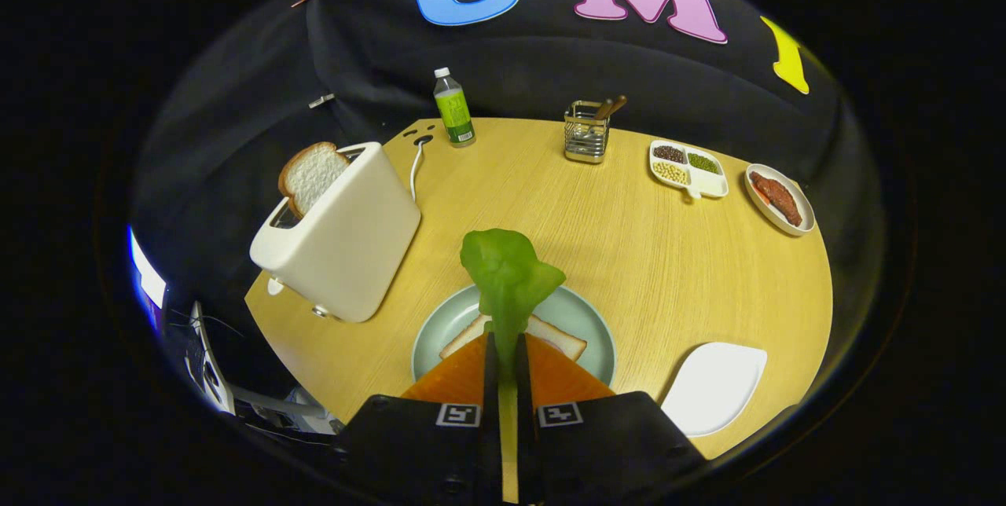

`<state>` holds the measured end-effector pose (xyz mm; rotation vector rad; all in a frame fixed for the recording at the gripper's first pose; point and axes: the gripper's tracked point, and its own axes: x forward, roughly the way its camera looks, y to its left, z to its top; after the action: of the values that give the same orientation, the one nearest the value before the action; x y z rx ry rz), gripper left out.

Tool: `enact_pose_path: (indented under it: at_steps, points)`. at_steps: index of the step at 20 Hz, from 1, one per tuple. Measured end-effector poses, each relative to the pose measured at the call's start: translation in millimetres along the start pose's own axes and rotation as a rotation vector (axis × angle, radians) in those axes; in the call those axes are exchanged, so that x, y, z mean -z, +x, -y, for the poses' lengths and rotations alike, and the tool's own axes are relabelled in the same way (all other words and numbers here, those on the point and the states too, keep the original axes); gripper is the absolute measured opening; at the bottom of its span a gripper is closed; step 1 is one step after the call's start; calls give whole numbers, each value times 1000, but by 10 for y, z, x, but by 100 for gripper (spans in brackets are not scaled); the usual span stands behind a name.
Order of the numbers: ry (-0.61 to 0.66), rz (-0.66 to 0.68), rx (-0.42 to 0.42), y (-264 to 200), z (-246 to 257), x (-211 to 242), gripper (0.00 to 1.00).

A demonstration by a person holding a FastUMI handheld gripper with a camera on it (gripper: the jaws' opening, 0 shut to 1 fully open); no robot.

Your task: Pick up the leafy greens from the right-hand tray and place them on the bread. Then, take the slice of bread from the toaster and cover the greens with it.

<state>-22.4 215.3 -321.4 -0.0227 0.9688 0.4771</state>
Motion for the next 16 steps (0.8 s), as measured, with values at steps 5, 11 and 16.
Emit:
enact_pose_path:
  at_steps: [5, 11, 16]
  points:
    - [-31, -23, 37, 203, 45, 80, 28]
    - [-19, 1, 65, 229, 30, 55, 89]
    - [0, 138, 67, -53, -106, -429, 99]
